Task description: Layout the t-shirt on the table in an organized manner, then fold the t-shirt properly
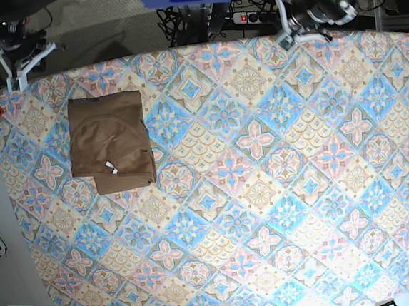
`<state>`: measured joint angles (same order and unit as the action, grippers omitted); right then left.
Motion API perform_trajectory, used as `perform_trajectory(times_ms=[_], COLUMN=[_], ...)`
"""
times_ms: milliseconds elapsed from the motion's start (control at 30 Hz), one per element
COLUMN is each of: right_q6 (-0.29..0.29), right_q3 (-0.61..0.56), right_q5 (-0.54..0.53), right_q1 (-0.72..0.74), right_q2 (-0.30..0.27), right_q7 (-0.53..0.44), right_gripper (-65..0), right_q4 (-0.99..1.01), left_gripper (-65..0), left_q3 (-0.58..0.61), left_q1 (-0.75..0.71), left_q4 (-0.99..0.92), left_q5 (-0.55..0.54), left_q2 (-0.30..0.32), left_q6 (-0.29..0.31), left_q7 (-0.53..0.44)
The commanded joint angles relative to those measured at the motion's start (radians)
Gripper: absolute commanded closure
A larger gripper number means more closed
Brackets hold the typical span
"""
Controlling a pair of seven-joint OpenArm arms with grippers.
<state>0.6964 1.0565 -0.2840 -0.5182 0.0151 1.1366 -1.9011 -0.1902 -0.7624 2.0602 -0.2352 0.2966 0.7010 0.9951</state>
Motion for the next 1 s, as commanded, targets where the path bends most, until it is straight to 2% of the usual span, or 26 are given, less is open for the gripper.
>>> perform_trajectory(times_ms=[0,200,300,500,733,833,967], right_q6=[0.002,0.002,0.002,0.002,0.002,0.002,0.002], right_q3=[0.008,-0.046,-0.057,-0.060,-0.060,-0.057,-0.057], right_q5=[-0.007,-0.002,0.085,0.280,0.383,0.411,0.458], right_q1=[-0.013,-0.035,-0.026,-0.004,0.076,0.103,0.106], right_q2=[-0.011,-0.014,-0.016,-0.010,-0.014,-0.016,-0.016], right_q7=[-0.027,-0.039,-0.050,-0.231,-0.272,-0.340,-0.419], right_gripper=[0.0,0.0,0.0,0.0,0.0,0.0,0.0], right_q4=[-0.008,0.102,0.174,0.277,0.498,0.579,0.685], left_gripper=[0.0,0.0,0.0,0.0,0.0,0.0,0.0], left_q3=[-0.004,0.025,0.044,0.065,0.084,0.084,0.057], left_q1=[-0.007,-0.029,-0.022,0.036,0.160,0.235,0.303], left_q4=[0.004,-0.164,-0.307,-0.557,-0.852,-1.010,-1.182], left_q5=[0.029,0.199,0.230,0.237,0.253,0.331,0.458], left_q2=[-0.007,-0.058,-0.060,-0.060,-0.060,-0.075,-0.118], left_q6=[-0.003,-0.003,-0.003,-0.003,-0.003,-0.003,-0.003], left_q7=[-0.020,-0.230,-0.318,-0.434,-0.559,-0.603,-0.733])
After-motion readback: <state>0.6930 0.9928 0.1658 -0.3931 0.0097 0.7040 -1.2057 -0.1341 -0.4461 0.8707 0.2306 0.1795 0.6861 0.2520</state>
